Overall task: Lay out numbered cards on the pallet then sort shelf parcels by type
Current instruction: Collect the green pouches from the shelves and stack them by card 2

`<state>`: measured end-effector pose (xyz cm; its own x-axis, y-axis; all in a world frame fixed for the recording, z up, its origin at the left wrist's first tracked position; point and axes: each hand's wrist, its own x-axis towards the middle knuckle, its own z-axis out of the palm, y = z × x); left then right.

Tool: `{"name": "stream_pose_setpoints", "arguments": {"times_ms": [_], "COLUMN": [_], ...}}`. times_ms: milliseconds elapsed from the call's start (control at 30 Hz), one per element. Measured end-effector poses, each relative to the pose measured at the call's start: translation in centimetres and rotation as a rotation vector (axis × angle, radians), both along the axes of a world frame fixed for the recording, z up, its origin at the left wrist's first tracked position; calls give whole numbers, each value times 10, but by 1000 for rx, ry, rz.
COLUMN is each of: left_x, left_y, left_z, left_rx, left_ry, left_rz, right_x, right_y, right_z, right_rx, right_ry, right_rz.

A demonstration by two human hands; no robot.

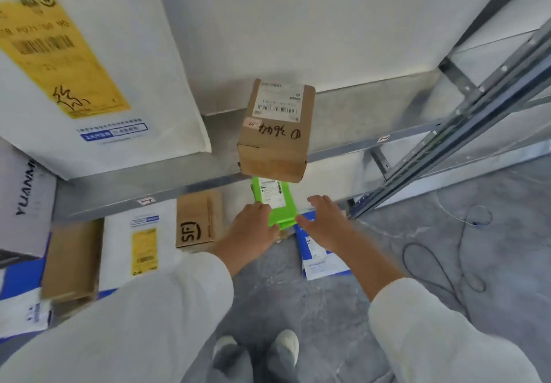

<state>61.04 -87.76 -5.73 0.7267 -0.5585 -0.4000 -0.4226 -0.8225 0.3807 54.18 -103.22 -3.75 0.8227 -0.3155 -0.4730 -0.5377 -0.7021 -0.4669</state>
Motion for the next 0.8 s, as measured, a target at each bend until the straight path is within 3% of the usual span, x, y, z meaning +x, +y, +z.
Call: {"name": "stream_pose_setpoints", "arguments": {"times_ms": [433, 667, 800], "left_x": [73, 91, 85], "left_y": [-37, -63, -73], "left_z": [-194, -222, -236], "left_rx": [-3, -130, -118], "left_ry": [112, 233, 288], "left_rz": [317, 725, 818], "right_x": [92, 113, 117], "right_y": [-40, -40, -38], "right_z": [-207, -252, -264], "right_rx": [117, 260, 323], "right_ry": [39, 104, 100], "right_rz": [-71, -153, -244]}}
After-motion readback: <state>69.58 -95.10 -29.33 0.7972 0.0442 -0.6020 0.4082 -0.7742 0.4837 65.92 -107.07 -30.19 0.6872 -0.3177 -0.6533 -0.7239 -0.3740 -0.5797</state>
